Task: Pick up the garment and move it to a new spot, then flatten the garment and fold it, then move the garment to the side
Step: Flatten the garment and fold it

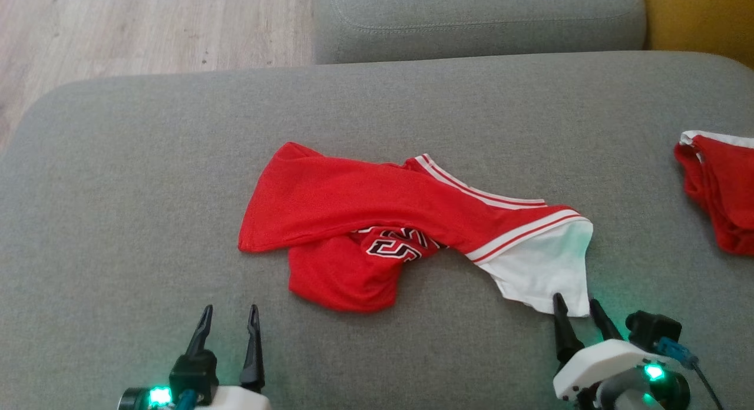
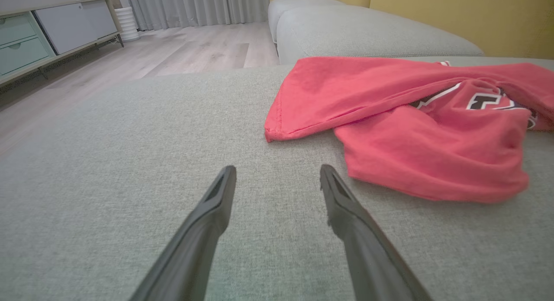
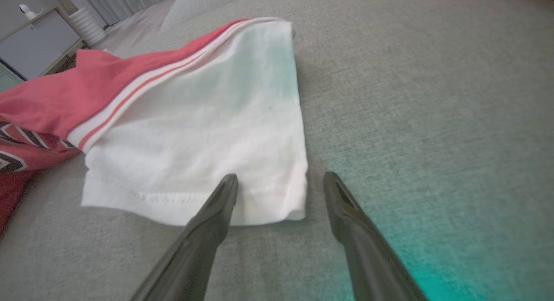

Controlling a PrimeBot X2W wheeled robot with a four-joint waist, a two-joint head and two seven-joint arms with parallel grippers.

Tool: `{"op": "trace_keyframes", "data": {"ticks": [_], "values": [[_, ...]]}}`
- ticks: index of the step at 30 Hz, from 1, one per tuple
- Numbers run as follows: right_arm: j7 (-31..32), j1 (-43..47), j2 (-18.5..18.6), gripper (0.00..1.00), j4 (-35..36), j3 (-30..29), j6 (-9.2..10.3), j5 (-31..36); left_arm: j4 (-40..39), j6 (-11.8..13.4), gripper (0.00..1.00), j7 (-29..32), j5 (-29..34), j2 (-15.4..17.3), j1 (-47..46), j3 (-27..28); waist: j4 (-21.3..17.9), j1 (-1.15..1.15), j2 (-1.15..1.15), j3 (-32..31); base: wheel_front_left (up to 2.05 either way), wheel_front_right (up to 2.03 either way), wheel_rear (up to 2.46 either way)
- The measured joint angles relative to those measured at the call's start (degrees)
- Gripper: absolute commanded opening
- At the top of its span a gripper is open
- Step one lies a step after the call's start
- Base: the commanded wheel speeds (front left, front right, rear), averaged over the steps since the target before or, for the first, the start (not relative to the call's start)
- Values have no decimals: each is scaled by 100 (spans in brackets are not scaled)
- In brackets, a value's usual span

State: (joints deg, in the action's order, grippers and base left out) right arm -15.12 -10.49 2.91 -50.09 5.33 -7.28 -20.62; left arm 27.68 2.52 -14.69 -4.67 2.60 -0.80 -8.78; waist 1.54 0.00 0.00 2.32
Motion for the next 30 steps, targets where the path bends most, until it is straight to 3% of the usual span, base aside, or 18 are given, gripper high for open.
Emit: {"op": "trace_keyframes", "data": {"ticks": [12,14,15,16,17,24,30], "values": [[-98,-321,108,100,-338,654,0,-1078,11,-1,100,0,-42,0,-62,-97,38,0,0,156,0,0,0],[-111,-398,115,84,-426,727,0,-1287,29,-1,100,0,-88,0,-93,-116,45,0,0,180,0,0,0],[-111,-440,126,67,-485,766,0,-1338,36,-1,100,0,-98,0,-119,-124,49,0,0,191,0,0,0],[-115,-480,143,29,-548,788,0,-1362,35,-1,100,0,-98,0,-142,-129,51,0,0,199,0,0,0],[-134,-528,161,1,-641,818,0,-1414,37,-1,100,0,-99,0,-157,-135,54,0,0,204,0,0,0],[-100,-645,102,0,-766,533,-3,-1068,79,1,100,0,-202,0,-165,-133,-22,0,0,192,0,0,0],[11,-114,129,0,112,-415,-4,-74,-33,8,100,0,-449,-1,-163,-116,-190,0,0,143,0,0,0]]}}
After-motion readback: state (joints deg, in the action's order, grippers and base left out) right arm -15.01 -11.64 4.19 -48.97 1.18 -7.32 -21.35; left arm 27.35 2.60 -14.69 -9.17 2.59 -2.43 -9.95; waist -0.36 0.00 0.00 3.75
